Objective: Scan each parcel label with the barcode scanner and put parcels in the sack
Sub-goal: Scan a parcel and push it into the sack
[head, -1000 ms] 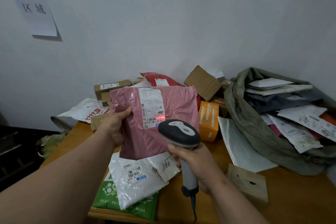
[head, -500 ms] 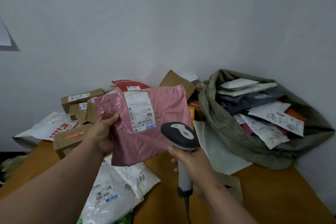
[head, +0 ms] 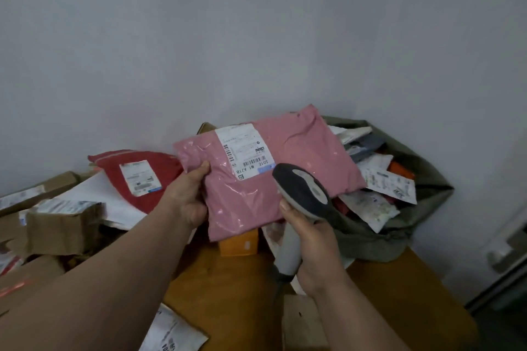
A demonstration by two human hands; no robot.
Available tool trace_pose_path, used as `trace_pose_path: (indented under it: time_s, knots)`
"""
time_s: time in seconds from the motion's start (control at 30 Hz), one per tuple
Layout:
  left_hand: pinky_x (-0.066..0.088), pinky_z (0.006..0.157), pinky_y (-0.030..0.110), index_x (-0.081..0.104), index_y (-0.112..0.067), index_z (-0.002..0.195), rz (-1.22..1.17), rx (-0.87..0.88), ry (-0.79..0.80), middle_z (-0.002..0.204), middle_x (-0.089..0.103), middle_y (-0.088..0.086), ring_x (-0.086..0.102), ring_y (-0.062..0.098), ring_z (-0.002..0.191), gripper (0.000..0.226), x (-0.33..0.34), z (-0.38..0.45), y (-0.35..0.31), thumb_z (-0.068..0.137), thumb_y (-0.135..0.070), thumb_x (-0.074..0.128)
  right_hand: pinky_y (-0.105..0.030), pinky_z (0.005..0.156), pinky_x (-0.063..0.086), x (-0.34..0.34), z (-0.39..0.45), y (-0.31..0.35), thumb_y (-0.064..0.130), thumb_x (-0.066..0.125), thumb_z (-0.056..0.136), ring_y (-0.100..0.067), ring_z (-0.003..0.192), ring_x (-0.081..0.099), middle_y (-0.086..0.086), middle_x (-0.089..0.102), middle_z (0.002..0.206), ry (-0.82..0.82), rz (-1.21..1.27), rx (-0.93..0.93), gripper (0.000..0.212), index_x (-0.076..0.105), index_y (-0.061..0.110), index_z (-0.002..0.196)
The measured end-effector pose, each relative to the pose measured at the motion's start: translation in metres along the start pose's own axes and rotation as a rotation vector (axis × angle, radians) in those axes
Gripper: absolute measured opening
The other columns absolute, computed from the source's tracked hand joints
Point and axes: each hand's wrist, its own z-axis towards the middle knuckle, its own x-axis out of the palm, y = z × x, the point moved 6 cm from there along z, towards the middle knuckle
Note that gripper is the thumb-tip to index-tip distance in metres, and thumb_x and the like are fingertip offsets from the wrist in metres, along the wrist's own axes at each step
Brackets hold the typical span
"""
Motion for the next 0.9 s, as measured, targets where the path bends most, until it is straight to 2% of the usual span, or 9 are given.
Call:
trace_pose_path:
  time_s: [0.1, 0.2, 0.33, 0.4, 0.5, 0.63, 0.7, 0.77, 0.9]
  knots:
    - [0.059, 0.078, 0.049, 0.062, -0.013, 0.125, 0.077, 0.004, 0.069, 0.112, 0.073, 0.016, 0.071, 0.033, 0.101, 0.027, 0.046, 0.035, 0.013, 0.102, -0.023, 0.053, -0.046, 0.099, 0.053, -0.026, 0.024, 0.036, 0.057, 0.088, 0.055, -0.015, 0.112, 0.066, 0.009, 0.071, 0.117, -0.077, -0.035, -0.126, 0.081, 0.061, 0.032, 0.128]
    - [0.057, 0.086, 0.046, 0.062, -0.015, 0.125, 0.237, 0.065, 0.130, 0.117, 0.072, 0.010, 0.070, 0.028, 0.104, 0.031, 0.093, 0.078, 0.023, 0.100, -0.033, 0.055, -0.048, 0.106, 0.047, -0.066, 0.066, 0.075, 0.053, 0.086, 0.054, -0.014, 0.115, 0.062, 0.008, 0.068, 0.119, -0.226, -0.040, -0.225, 0.082, 0.058, 0.032, 0.128]
    - [0.057, 0.082, 0.041, 0.062, -0.017, 0.123, 0.695, 0.295, -0.017, 0.103, 0.069, 0.005, 0.065, 0.022, 0.091, 0.038, 0.130, 0.140, 0.029, 0.096, -0.043, 0.058, -0.044, 0.105, 0.048, -0.117, 0.135, 0.126, 0.054, 0.082, 0.063, -0.012, 0.114, 0.062, 0.010, 0.067, 0.120, -0.372, -0.197, -0.357, 0.075, 0.057, 0.029, 0.130]
    - [0.056, 0.090, 0.046, 0.053, -0.017, 0.135, 0.881, 0.339, -0.107, 0.116, 0.065, 0.006, 0.065, 0.026, 0.100, 0.057, 0.140, 0.170, 0.032, 0.087, -0.048, 0.061, -0.044, 0.099, 0.052, -0.141, 0.176, 0.143, 0.059, 0.078, 0.062, -0.014, 0.109, 0.063, 0.004, 0.064, 0.122, -0.422, -0.334, -0.350, 0.070, 0.060, 0.032, 0.124]
    - [0.050, 0.100, 0.050, 0.043, -0.018, 0.145, 1.135, 0.342, -0.199, 0.134, 0.058, 0.012, 0.058, 0.035, 0.118, 0.078, 0.152, 0.212, 0.034, 0.078, -0.055, 0.061, -0.047, 0.090, 0.056, -0.159, 0.233, 0.147, 0.065, 0.071, 0.058, -0.021, 0.097, 0.067, -0.003, 0.063, 0.118, -0.355, -0.566, -0.206, 0.046, 0.063, 0.037, 0.093]
    - [0.045, 0.106, 0.048, 0.042, -0.014, 0.145, 1.363, 0.363, -0.276, 0.143, 0.052, 0.012, 0.051, 0.034, 0.129, 0.089, 0.172, 0.247, 0.030, 0.074, -0.065, 0.060, -0.046, 0.075, 0.062, -0.159, 0.273, 0.139, 0.037, 0.073, 0.082, -0.025, 0.074, 0.072, -0.011, 0.073, 0.084, -0.184, -0.746, -0.067, 0.022, 0.063, 0.021, 0.071]
    - [0.042, 0.108, 0.042, 0.041, -0.012, 0.146, 1.343, 0.321, -0.274, 0.144, 0.052, 0.011, 0.049, 0.032, 0.130, 0.080, 0.183, 0.259, 0.028, 0.082, -0.053, 0.067, -0.038, 0.068, 0.063, -0.154, 0.287, 0.135, 0.034, 0.072, 0.085, -0.017, 0.063, 0.072, -0.008, 0.074, 0.076, -0.105, -0.785, 0.024, 0.022, 0.068, 0.015, 0.075]
    - [0.044, 0.104, 0.037, 0.053, -0.010, 0.138, 1.388, 0.282, -0.273, 0.136, 0.058, 0.014, 0.054, 0.033, 0.125, 0.053, 0.196, 0.268, 0.024, 0.093, -0.034, 0.065, -0.038, 0.067, 0.063, -0.149, 0.298, 0.130, 0.034, 0.071, 0.084, -0.013, 0.054, 0.070, -0.007, 0.073, 0.072, -0.045, -0.786, 0.105, 0.024, 0.070, 0.010, 0.081]
    - [0.054, 0.087, 0.035, 0.075, -0.015, 0.094, 1.242, 0.463, -0.312, 0.098, 0.070, 0.012, 0.065, 0.030, 0.095, 0.015, 0.232, 0.261, -0.002, 0.094, -0.018, 0.060, -0.040, 0.070, 0.061, -0.139, 0.316, 0.133, 0.027, 0.073, 0.084, -0.017, 0.054, 0.066, -0.007, 0.068, 0.065, 0.026, -0.618, 0.191, 0.019, 0.071, 0.009, 0.084]
